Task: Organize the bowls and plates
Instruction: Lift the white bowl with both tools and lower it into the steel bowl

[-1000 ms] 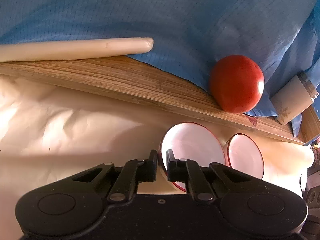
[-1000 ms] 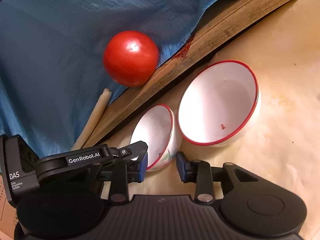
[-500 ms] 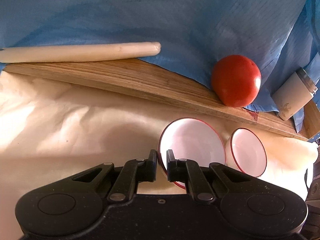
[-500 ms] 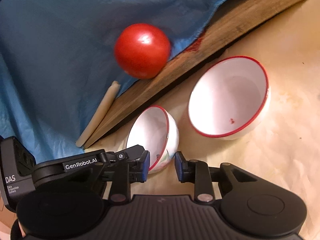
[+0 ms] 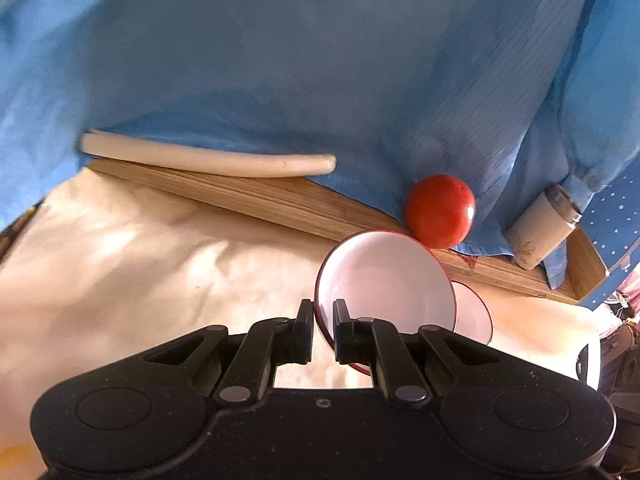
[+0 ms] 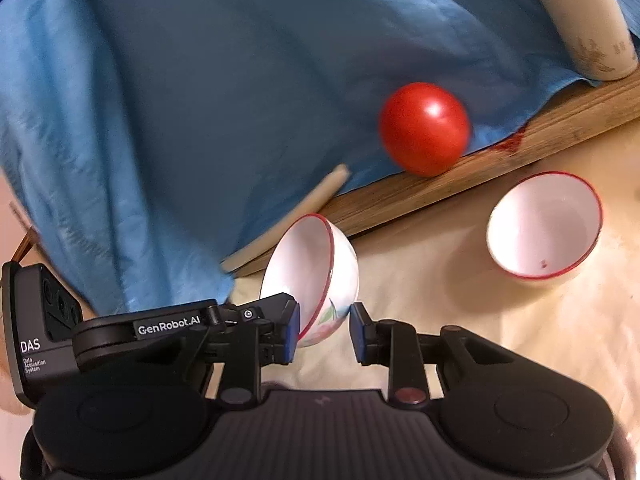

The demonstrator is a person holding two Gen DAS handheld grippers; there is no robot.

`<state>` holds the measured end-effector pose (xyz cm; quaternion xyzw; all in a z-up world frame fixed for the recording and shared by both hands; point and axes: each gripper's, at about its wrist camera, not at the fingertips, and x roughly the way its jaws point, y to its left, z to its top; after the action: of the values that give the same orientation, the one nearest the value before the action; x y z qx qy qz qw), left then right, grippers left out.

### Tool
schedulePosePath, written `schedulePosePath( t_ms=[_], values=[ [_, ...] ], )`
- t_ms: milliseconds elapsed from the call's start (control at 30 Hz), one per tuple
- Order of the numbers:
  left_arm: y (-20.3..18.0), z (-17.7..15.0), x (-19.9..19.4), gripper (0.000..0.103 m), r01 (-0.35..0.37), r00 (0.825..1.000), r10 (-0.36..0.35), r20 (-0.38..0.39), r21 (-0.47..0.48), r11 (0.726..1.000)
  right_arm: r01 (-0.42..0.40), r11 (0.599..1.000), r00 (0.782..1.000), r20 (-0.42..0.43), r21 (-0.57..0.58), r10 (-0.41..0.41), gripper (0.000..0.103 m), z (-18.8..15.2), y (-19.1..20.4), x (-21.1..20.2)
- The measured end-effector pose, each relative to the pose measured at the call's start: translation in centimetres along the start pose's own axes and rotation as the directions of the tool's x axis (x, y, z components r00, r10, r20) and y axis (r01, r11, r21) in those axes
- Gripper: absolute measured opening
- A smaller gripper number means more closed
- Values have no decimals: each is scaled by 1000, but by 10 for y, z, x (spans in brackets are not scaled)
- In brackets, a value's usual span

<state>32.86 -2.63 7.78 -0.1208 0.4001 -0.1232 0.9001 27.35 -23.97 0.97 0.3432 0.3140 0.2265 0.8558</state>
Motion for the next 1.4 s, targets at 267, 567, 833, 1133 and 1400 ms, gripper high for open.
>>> schedulePosePath(
  t_ms=[267,567,833,1133,1400],
  values=[
    [17,-18,-38,10,4,1000,-4,15,-11,1000,-29,1000,998,-49,-10,28,30,-27,29,0],
    [37,-47,-64,10,-6,1000,7,7,-24,1000,-33,998,994,-104,-47,28,30,-53,44,-7],
    [52,-63,-78,10,-30,1000,30,-9,-38,999,-40,997,986,-167,-72,28,30,-71,55,0],
    [61,-75,-74,10,-68,996,66,-54,-22,997,-21,996,974,-226,-92,0,30,-85,59,11],
    [63,-76,-70,11,-84,993,83,-82,-12,996,-10,994,969,-245,-110,-17,31,-85,61,16]
  ],
)
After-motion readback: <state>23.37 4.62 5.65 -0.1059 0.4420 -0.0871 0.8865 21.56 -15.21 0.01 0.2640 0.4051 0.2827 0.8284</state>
